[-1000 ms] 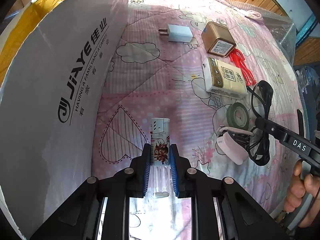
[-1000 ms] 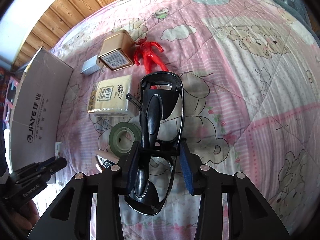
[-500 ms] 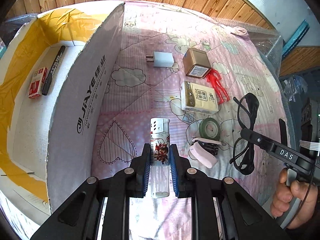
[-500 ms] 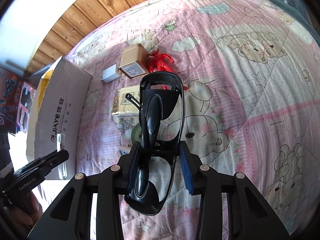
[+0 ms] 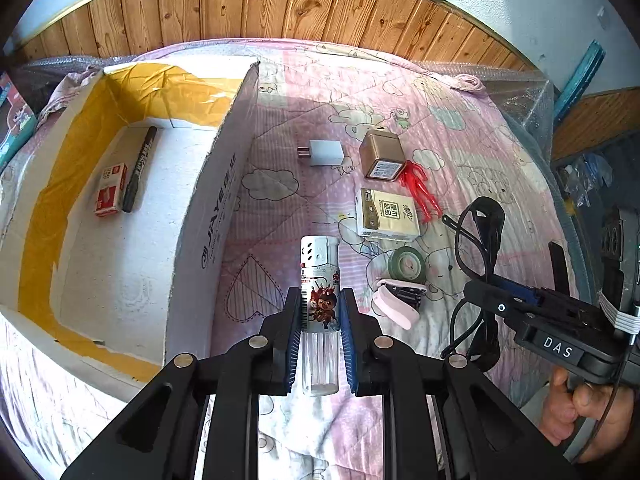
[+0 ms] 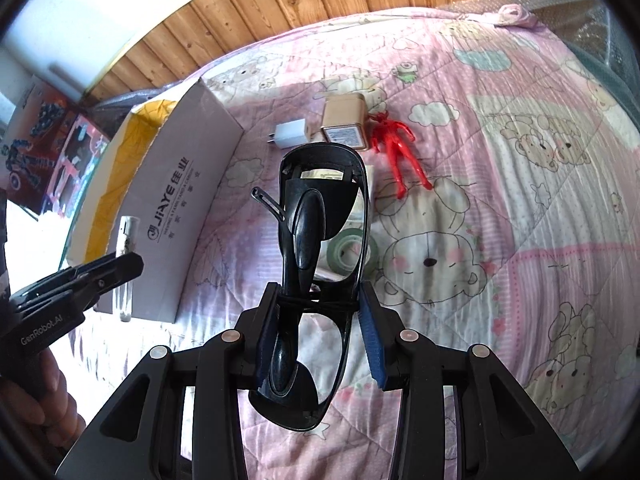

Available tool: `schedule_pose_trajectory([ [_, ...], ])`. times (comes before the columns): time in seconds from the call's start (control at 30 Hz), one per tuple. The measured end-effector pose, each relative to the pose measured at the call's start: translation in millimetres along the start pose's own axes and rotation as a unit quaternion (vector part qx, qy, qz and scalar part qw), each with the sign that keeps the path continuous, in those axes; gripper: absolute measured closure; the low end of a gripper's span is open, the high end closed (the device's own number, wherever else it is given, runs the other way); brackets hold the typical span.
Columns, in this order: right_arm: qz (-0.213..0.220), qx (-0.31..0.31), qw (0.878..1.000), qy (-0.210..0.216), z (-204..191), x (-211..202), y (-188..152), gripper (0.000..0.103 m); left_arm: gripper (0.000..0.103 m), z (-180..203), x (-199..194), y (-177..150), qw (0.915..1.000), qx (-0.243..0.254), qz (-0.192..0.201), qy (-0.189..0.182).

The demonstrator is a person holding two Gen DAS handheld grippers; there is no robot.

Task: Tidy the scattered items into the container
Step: 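Carry the lighter and sunglasses over the cardboard box with both tools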

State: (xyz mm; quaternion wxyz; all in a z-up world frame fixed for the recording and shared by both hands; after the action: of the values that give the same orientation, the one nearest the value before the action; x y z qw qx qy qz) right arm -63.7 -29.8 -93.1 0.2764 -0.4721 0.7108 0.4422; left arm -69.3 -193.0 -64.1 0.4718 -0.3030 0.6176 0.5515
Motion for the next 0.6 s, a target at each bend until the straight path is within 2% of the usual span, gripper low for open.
schedule_pose_trajectory([
  [0.2, -0.003, -0.048, 0.999, 0.008, -35.0, -4.1, -0.8, 0.064, 0.084, -14.0, -17.7, 0.0, 0.9994, -0.003, 0.022, 0.026],
  [0.6, 0.002, -0.134, 0.991, 0.018, -99.2, -14.5, 10.2, 0.064, 0.084, -46.1, -49.8, 3.6, 0.9971, -0.041, 0.057, 0.03],
])
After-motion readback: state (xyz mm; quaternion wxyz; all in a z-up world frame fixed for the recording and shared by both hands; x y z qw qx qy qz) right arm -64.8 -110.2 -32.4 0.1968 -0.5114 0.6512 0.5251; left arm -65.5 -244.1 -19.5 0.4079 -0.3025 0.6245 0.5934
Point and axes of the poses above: each gripper's, at about its wrist camera, not at the fingertips, and x roughly the way its jaws point, z to its right, y to its top, the point moved 6 cm from there along x, roughly the way its jaws point, and after that the axes turned 10 degrees about y, right-handed, at the moved point
